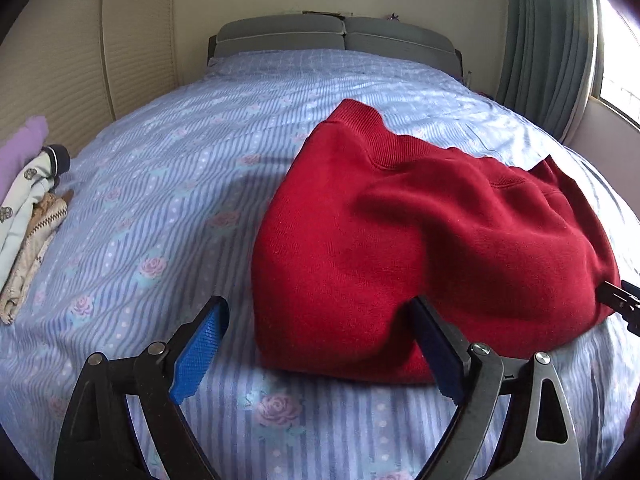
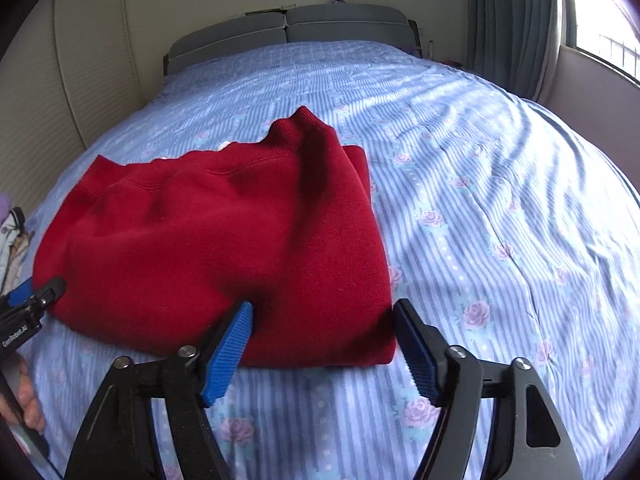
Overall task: Fold small clothes
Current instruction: 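Grasp the folded red sweatshirt's edge with the right gripper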
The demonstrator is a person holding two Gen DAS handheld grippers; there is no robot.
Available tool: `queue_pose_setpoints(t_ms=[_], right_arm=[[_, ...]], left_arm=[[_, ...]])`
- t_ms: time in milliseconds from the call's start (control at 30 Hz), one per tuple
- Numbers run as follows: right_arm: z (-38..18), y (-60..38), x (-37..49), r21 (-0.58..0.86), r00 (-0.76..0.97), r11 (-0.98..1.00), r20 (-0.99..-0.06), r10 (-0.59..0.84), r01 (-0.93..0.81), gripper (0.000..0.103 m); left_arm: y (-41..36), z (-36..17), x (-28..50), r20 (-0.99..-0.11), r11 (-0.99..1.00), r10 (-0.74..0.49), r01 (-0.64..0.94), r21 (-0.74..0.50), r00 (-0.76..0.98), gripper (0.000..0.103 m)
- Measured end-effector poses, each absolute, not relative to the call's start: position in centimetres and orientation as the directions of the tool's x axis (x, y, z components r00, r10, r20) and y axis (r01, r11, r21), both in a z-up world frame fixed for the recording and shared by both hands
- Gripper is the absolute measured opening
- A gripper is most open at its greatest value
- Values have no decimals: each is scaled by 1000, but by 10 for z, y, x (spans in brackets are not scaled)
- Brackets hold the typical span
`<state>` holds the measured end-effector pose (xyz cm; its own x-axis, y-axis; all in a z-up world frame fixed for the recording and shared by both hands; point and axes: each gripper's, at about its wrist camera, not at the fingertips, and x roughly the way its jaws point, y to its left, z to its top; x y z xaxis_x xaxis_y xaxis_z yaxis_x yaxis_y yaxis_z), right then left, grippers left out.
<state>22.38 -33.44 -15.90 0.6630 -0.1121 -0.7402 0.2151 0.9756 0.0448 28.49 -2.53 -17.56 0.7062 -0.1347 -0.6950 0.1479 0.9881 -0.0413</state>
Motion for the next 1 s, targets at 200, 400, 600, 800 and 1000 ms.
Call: queue_pose_setpoints(t_ms=[200,400,600,800,1000], right_arm=[[-143,-346,198,142,699,960,-712,-70,241,78],[-154,-366,155,424,743,861,-664,86,280,78],[-165,-365,159,555,766,793,-615,188,251,78],[-184,-372,178,660,764,696,-594,252,283,78],[-195,-375,198,709,772,644,-570,282,288,78]], left_arm=[[-29,-156,263,-655,989,-131,144,-35,744,91],[-35,-132,227,-623,985,-168,148,-84,764,91],[-39,-122,211,-623,984,-176,132,-117,762,91],[-33,-124,223,-641,986,-158,80,-149,751,91],[-29,-123,240,-649,985,-149,52,-166,746,91]])
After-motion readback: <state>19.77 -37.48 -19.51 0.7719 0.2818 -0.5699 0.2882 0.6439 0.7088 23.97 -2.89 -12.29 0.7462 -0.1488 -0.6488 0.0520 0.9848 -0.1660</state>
